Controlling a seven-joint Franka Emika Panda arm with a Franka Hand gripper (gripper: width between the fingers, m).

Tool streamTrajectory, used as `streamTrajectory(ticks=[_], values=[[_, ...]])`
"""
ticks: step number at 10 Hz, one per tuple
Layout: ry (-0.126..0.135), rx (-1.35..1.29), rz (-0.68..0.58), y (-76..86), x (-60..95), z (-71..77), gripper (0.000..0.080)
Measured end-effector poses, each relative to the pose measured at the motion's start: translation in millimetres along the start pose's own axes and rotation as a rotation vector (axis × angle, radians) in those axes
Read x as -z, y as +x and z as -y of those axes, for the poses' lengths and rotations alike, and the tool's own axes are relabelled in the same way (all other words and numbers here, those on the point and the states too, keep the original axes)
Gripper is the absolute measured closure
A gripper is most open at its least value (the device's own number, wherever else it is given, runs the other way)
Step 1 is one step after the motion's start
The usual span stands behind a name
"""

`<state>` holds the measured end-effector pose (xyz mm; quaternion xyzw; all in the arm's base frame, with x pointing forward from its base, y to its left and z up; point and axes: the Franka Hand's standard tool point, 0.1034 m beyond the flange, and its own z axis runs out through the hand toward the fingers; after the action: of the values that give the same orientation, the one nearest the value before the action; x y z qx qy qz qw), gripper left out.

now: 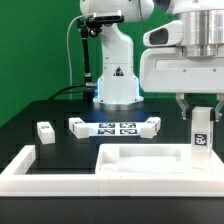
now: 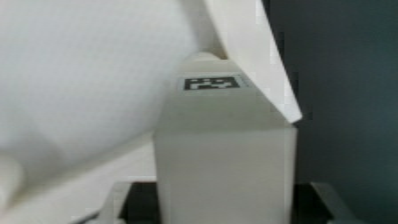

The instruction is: Assemble desk

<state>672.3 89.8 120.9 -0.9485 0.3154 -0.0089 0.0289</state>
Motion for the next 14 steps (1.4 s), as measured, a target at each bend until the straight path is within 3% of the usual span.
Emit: streamTrajectory(ticks=[2, 4, 8, 9, 10, 12, 13, 14], values=[[0.02, -0.337, 0.049, -2.1, -0.7, -2.2, 0.0511], [0.067, -0.59, 0.07, -0.1, -1.9, -7.7, 0.0511], [0.064, -0.827, 0.08, -1.1, -1.8, -7.1, 0.0509], [0.116, -1.07, 0.112, -3.3, -2.5, -7.3, 0.0509], [0.132, -1.1, 0.114, -5.5, -2.6, -8.7, 0.0509], [0.134, -1.046, 0.11, -5.6, -3.1, -8.4, 0.0499], [0.132, -0.995, 0.101, -6.2, -3.4, -8.0, 0.0323], [0.119, -0.775, 0.064, -8.5, -2.7, -4.8, 0.0323]])
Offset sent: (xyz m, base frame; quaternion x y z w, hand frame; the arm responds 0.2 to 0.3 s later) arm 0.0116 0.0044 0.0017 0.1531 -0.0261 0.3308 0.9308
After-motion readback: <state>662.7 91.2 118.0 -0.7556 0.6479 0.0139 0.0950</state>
